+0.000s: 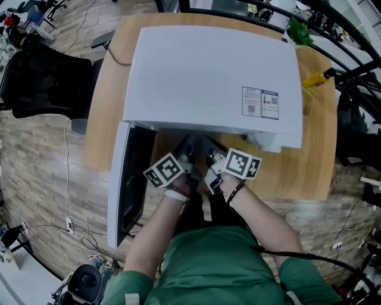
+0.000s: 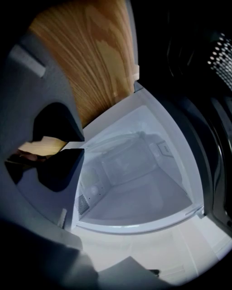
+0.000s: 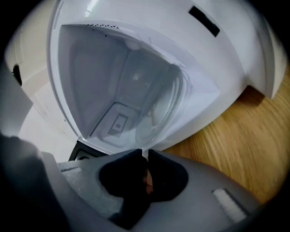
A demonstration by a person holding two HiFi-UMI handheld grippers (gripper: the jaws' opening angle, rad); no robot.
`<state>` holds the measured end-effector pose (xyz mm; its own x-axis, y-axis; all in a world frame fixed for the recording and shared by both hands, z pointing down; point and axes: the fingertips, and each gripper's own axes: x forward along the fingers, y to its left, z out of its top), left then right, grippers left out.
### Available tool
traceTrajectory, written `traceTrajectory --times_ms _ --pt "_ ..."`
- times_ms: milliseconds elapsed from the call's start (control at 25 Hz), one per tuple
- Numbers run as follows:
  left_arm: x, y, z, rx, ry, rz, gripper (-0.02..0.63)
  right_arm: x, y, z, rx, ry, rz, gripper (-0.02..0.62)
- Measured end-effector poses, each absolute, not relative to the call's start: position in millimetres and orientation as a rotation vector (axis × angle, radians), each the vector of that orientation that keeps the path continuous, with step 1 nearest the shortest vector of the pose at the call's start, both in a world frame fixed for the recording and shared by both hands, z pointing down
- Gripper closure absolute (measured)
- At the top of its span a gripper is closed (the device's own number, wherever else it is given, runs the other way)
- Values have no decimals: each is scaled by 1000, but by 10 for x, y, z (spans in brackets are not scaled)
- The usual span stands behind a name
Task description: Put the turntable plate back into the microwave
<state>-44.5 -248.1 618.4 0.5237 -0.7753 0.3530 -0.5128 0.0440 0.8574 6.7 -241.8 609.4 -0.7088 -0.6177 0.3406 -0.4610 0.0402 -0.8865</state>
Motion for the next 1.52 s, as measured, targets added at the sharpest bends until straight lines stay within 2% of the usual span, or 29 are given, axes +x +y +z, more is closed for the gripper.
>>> traceTrajectory --times_ms 480,760,1040,1520 --pt "-465 -2062 5602 1822 -1181 -143 549 351 -2025 5495 -1109 2287 -1626 555" --pt "-385 -1834 5001 2143 -1261 127 561 457 -1936 4912 -1253 2635 -1207 561" --pt "-469 -1655 4554 2309 -1340 260 563 370 -1794 4386 -1330 2928 -724 561" --pt "-397 -1524 3967 2459 -1372 216 563 416 -1697 3837 -1365 2908 -520 561"
